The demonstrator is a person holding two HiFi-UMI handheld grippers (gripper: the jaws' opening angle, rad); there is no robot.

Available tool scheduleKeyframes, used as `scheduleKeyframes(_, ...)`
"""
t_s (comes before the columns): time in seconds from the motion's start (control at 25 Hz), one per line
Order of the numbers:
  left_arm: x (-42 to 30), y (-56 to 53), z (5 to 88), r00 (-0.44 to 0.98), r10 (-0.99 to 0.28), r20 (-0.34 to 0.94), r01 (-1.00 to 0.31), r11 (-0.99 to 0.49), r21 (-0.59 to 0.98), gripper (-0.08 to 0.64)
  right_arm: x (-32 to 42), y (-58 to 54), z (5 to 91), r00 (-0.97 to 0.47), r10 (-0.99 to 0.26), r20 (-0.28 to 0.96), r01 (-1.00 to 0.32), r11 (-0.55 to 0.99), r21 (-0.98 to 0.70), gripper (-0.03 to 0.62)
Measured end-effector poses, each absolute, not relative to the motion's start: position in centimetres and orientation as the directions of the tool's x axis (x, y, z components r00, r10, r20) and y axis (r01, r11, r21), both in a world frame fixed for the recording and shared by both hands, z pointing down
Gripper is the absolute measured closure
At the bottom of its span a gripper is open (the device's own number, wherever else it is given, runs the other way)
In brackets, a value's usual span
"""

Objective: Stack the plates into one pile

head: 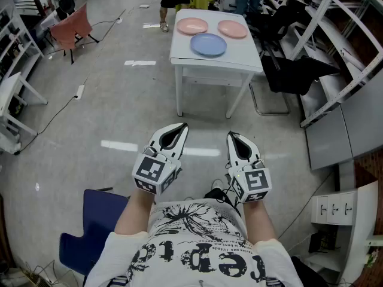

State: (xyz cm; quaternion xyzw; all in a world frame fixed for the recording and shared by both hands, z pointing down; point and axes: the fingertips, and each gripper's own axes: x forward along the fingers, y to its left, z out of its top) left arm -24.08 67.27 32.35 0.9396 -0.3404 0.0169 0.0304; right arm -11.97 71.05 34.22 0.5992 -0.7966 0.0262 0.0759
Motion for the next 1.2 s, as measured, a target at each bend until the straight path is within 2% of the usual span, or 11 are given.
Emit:
scheduleKeyframes(0.8, -24.1, 65.5, 33.6, 0.765, -0.639, 0.074, -0.643, -0.765, 0.038, 0.546, -11.9, 69.3, 35.6, -0.263, -0.951, 0.164, -0.963, 0.268, 0.009, 0.586)
scheduleKeyframes(1.2, -21.4, 59.9, 36.0, 0.73, -0.677, 0.097, -0.683, -0.729, 0.053, 0.546, -9.3, 63.1, 38.4, -0.321, -0.925, 0.204, -0.945, 0.327, -0.006, 0.586)
